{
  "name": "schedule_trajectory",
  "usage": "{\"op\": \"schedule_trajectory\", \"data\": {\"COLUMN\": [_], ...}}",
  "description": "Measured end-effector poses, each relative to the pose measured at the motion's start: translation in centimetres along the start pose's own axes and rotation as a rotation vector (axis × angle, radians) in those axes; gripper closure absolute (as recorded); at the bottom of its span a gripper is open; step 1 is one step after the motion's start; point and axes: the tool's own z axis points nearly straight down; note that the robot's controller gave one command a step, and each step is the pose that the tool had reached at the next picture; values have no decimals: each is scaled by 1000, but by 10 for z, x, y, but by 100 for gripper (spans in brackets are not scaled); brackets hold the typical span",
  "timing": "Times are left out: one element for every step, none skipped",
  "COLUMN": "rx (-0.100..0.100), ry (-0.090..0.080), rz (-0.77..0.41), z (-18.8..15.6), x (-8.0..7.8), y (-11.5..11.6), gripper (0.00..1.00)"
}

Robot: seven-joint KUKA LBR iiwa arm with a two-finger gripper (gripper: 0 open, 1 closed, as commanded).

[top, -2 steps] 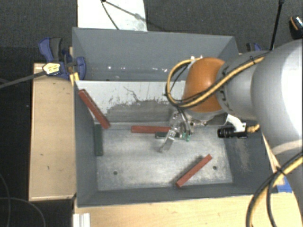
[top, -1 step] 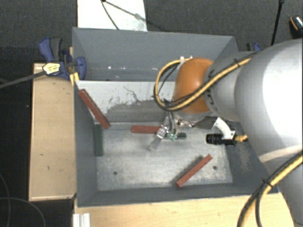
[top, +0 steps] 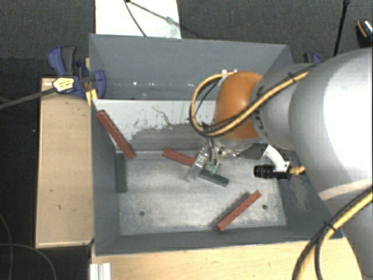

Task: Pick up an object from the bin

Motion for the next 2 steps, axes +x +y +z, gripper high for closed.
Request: {"op": "schedule_trajectory", "data": {"rx": [-3, -4], "ry": [-3, -5], "rz": [-5, -11], "z": [-55, -100], "x": [-1, -2], "y": [1, 2], "gripper": [100, 100]}}
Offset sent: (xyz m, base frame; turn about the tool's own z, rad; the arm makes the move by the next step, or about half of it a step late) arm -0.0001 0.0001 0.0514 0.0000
